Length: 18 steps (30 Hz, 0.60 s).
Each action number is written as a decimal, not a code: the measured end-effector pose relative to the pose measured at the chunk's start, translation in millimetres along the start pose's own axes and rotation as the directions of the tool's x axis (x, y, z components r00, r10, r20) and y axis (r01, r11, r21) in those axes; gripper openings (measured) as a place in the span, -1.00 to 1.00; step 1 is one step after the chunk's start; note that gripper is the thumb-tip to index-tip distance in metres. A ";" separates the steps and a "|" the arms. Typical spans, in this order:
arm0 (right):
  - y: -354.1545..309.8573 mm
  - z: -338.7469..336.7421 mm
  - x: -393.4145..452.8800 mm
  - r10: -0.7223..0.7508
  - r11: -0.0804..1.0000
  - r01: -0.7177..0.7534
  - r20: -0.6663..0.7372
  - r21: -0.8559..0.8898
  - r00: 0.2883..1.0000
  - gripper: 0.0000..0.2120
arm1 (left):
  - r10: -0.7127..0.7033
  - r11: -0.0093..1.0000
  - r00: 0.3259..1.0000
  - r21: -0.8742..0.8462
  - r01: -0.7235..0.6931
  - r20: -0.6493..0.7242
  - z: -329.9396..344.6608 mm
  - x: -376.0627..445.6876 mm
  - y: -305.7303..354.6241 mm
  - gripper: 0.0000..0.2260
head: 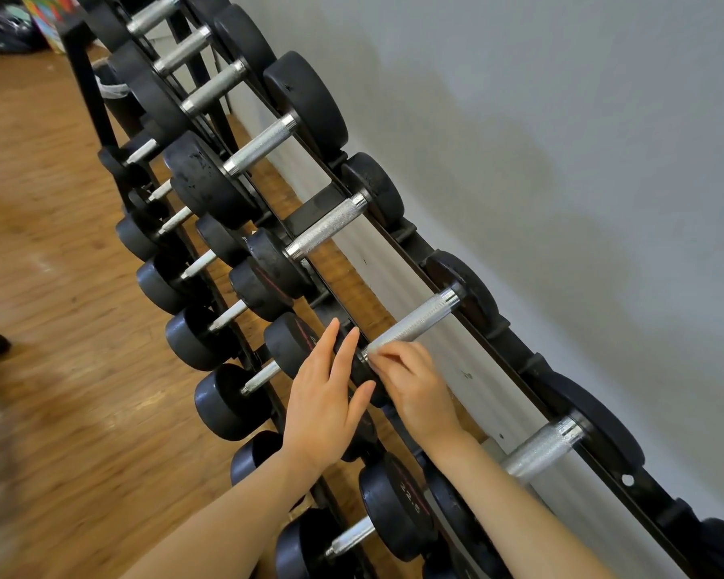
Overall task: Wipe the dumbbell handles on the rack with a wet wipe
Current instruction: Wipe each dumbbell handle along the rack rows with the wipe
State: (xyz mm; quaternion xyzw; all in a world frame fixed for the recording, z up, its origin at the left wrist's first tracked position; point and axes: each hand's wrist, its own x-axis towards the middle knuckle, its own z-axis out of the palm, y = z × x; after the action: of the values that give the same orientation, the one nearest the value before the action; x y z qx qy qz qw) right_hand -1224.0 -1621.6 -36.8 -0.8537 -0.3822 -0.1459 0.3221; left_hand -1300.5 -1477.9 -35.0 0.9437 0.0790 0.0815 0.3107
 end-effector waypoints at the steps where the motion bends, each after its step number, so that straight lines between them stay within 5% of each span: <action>1: 2.2 -1.2 1.5 -0.032 0.999 0.033 0.017 -0.028 0.999 -0.77 | 0.003 1.000 1.000 0.005 -0.003 0.001 -0.2 0.1 -0.5 -0.39; 6: 15.5 -8.1 12.1 0.052 0.969 -0.077 -0.115 -0.233 0.992 -0.80 | 0.017 0.999 1.000 0.027 -0.017 0.013 -1.4 1.0 -2.6 -0.38; 11: 7.2 -5.1 14.3 -0.151 0.964 0.159 0.053 -0.215 0.987 -0.81 | 0.021 1.000 1.000 0.020 -0.021 0.014 -2.8 1.7 -2.8 -0.38; 18: 20.8 -8.5 13.9 -0.121 0.957 0.125 0.032 -0.261 0.992 -0.77 | 0.036 0.999 0.999 -0.009 -0.035 0.021 -6.0 -3.7 -17.4 -0.34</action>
State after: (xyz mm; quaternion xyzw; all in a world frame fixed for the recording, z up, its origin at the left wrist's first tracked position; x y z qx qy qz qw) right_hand -1199.3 -1629.9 -32.6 -0.8646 -0.4143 -0.2083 0.1936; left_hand -1307.0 -1461.4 -41.1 0.9444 0.0586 0.0772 0.3143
